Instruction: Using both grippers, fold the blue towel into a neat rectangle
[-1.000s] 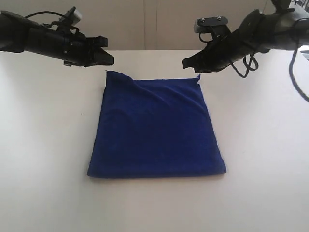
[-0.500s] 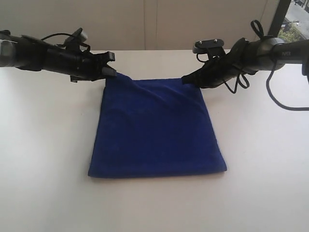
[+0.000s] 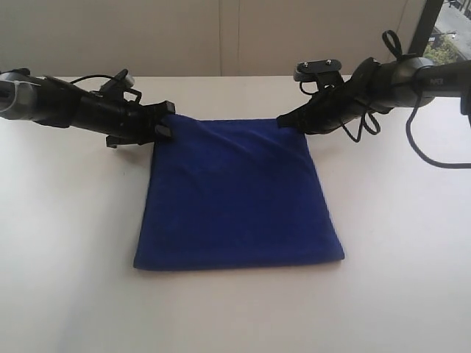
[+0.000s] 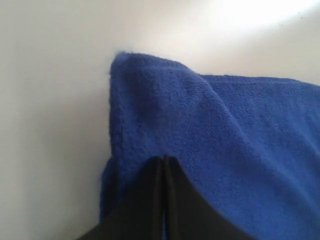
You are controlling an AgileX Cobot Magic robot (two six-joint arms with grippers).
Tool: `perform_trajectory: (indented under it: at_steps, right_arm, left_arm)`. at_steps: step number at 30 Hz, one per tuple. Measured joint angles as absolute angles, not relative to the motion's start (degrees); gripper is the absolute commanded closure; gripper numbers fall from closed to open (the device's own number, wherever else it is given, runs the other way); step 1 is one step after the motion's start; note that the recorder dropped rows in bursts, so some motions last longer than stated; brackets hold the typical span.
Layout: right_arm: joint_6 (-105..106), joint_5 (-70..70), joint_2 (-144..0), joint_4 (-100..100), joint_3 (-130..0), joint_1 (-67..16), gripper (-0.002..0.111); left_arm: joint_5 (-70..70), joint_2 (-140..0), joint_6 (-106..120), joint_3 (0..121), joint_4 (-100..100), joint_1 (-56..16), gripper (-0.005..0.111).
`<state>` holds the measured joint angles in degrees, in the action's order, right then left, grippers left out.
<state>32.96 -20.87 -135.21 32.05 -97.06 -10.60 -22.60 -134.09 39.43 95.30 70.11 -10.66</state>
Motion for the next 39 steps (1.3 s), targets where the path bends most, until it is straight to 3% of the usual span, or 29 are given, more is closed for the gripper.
perform_trajectory:
  at_steps: [39]
  right_arm:
    - [29.5,-20.8,-129.9,31.8,-96.9,-9.6,0.108]
  left_arm:
    - [-24.4,-132.0,35.8,95.8,62.9,-9.5,0.107]
